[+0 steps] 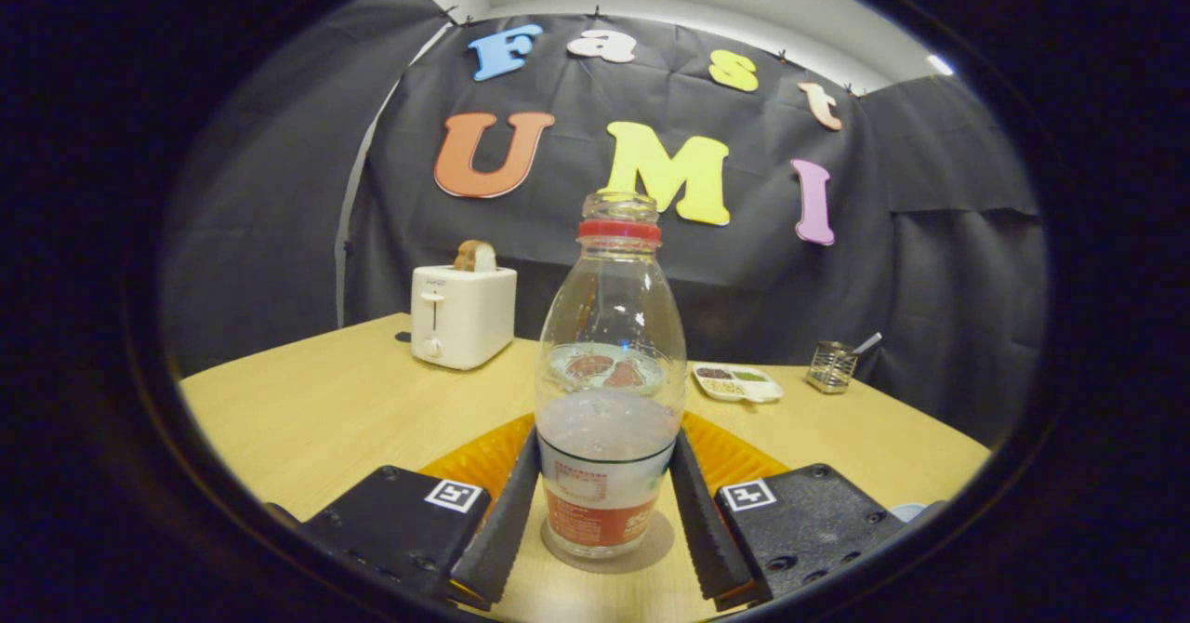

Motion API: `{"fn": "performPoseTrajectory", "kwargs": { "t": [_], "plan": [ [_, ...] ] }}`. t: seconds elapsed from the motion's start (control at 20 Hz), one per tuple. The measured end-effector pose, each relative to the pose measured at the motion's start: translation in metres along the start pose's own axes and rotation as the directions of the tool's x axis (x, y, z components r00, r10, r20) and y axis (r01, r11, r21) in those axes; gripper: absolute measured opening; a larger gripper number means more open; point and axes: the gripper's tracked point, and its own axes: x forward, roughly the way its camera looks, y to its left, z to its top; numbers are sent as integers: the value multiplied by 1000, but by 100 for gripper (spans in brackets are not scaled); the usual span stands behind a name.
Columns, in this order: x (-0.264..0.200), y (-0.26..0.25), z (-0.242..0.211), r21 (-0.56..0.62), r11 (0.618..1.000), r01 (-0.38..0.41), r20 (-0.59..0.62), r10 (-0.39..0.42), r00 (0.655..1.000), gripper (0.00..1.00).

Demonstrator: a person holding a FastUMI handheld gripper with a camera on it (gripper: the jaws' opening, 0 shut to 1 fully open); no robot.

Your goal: Take the bottle from table, then pour the juice into the cup, finally place the bottle on the coaster

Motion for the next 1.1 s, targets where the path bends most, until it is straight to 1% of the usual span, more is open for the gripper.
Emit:
{"fn": "performPoseTrajectory", "kwargs": {
  "t": [0.1,0.15,0.3,0.35,0.4,0.6,0.75,0.9,1.0,1.1],
  "plan": [
    [2,-4,-5,22,1000,6,2,-6,1000,79],
    [2,-6,-3,39,999,9,15,-10,1000,81],
    [3,-9,-16,76,997,3,-8,-2,1000,88],
    [4,-9,-20,98,995,-6,-15,7,1000,95],
    [1,-8,-22,114,993,-12,-24,15,1000,100],
    [-12,-12,-17,130,991,-19,-28,23,999,100],
    [-32,-16,4,112,994,-14,-4,14,1000,100],
    [-65,-19,36,104,995,-14,35,11,999,100],
    [-91,-17,58,107,993,-48,64,41,997,100],
    [-127,-31,75,88,995,-40,81,33,996,100]
  ]
}}
